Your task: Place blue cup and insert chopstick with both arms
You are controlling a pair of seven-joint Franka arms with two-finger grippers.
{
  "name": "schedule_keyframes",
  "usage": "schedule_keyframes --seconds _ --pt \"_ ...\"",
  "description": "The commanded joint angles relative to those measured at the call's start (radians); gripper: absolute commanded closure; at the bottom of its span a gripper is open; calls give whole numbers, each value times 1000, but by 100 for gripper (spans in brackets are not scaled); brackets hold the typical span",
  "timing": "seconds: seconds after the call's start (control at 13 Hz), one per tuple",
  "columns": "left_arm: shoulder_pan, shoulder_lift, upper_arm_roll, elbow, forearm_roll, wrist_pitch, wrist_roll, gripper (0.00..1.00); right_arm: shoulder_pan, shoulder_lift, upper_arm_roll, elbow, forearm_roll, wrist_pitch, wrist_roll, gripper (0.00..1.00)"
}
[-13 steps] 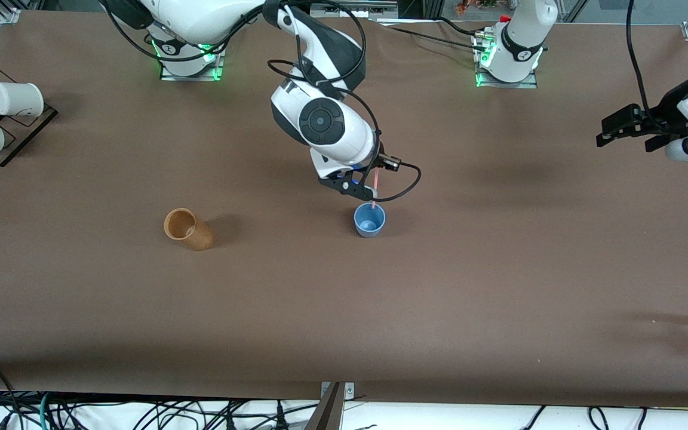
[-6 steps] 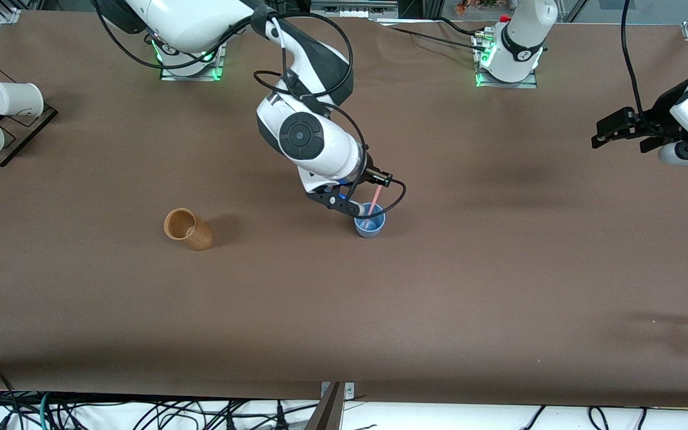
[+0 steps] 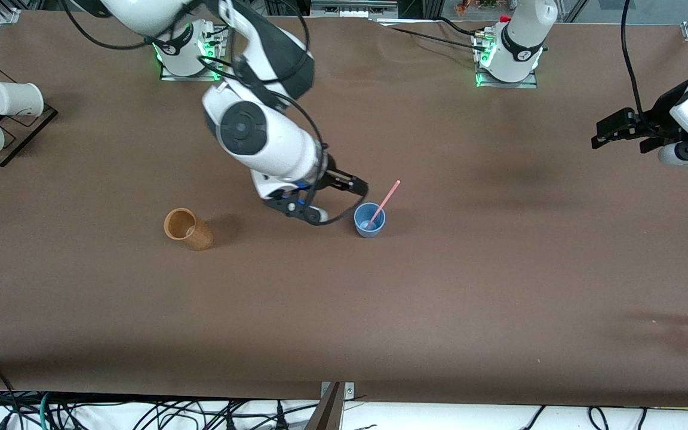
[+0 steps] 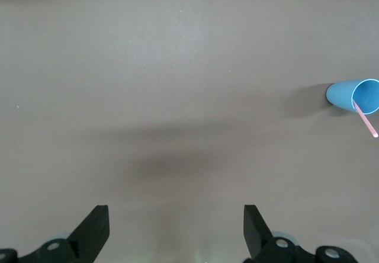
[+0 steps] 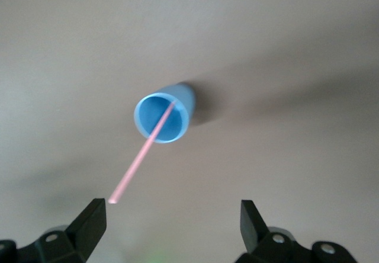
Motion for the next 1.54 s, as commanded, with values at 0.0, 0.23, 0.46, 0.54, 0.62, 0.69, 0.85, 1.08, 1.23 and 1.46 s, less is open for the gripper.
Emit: schedule_keyframes --seconds 0.0,0.23,0.46,0.54,0.62,0.69,0.85,1.08,1.23,1.46 --pt "3 21 0 40 22 -24 -1 0 -133 -233 2 -250 -13 -46 -267 0" --pt "-1 21 0 40 21 -24 -2 0 -279 -382 -17 -338 -14 -167 -614 0" --pt "3 21 0 40 21 -24 -1 0 -311 -546 -160 -468 -16 -177 -967 0" --pt "3 21 0 39 21 -24 -1 0 -311 -583 -201 -496 -22 -180 -1020 0" --pt "2 21 0 39 21 -24 -1 0 -311 -597 -224 -501 -48 -189 -1041 0" --pt "0 21 0 39 21 -24 -1 0 -311 -606 -227 -498 -90 -193 -1051 0" --pt "0 21 0 39 21 -24 -1 0 -311 -608 -227 -492 -123 -195 -1042 0" --pt "2 21 0 39 21 -24 -1 0 -311 -608 -225 -484 -118 -190 -1039 0" --pt "2 21 0 39 21 -24 -1 0 -311 -608 -225 -481 -111 -193 -1039 0" --pt "0 23 0 39 21 -24 -1 0 -311 -608 -225 -481 -108 -193 -1040 0"
